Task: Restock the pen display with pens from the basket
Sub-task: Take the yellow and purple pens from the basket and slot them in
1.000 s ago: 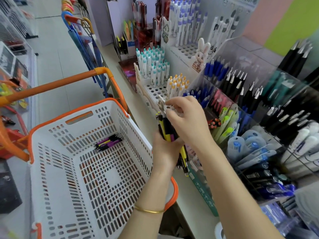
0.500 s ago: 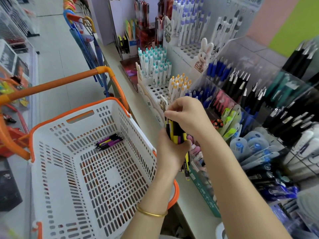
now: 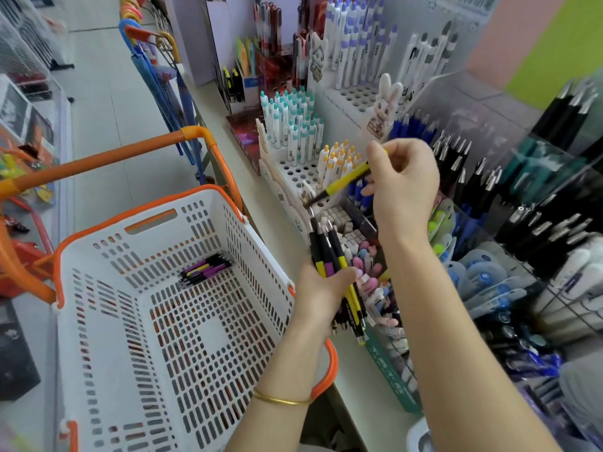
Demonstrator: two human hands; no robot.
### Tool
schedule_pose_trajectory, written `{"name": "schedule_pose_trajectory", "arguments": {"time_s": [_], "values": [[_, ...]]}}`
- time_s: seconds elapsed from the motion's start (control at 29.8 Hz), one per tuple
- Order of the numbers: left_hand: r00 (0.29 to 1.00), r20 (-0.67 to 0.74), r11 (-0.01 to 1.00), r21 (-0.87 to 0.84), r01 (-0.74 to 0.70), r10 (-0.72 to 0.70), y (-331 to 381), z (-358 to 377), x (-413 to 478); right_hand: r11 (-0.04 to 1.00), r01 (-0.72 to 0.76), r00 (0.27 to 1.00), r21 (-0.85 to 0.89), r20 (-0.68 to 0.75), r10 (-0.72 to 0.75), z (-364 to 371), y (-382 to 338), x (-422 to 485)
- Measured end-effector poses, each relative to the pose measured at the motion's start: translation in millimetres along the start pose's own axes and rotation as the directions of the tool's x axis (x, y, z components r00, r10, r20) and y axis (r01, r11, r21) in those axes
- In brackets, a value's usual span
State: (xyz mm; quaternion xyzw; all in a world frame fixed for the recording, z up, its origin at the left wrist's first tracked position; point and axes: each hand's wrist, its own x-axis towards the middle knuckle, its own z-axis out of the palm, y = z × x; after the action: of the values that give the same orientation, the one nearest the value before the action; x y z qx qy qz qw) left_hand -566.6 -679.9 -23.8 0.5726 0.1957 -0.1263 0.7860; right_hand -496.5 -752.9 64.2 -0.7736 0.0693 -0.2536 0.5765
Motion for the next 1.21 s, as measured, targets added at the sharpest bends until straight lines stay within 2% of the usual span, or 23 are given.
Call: {"name": "schedule_pose_trajectory", "arguments": {"time_s": [0.13,0.34,0.47,0.67,0.74,0.97,1.11,1.21], "values": [[0.992,0.032,0.931,-0.343,0.127,-0.124,4,-3,5,0.999,0.011,1.0,-0.034,0.006,-0.011,-8,16,-37],[0.99,0.016,0.848,-0.514,0.128,-0.14,8,-10,8,0.984,0.049,0.994,-0.169,0.108,-0.031,-18,35,-72],[0.99,0.029,0.829,-0.543,0.131,-0.138,11,-15,10,0.967,0.095,0.971,-0.236,0.237,-0.037,-20,41,-76],[0.989,-0.018,0.844,-0.524,0.117,-0.148,10,-20,13,0.892,0.306,0.886,-0.332,0.442,-0.139,-23,39,-75],[0.99,-0.026,0.843,-0.527,0.106,-0.141,9,-21,13,0.886,0.324,0.864,-0.331,0.486,-0.133,-21,38,-77],[0.99,0.038,0.886,-0.442,0.139,-0.136,4,-29,17,0.948,0.176,0.88,-0.267,0.474,-0.03,-21,42,-76],[0.973,0.226,0.905,-0.404,0.132,-0.041,6,-36,14,0.981,-0.016,0.922,-0.195,0.376,0.09,-18,39,-65],[0.903,0.428,0.923,-0.354,0.149,0.018,7,-42,10,0.964,-0.159,0.873,-0.215,0.425,0.239,-10,38,-51]]}}
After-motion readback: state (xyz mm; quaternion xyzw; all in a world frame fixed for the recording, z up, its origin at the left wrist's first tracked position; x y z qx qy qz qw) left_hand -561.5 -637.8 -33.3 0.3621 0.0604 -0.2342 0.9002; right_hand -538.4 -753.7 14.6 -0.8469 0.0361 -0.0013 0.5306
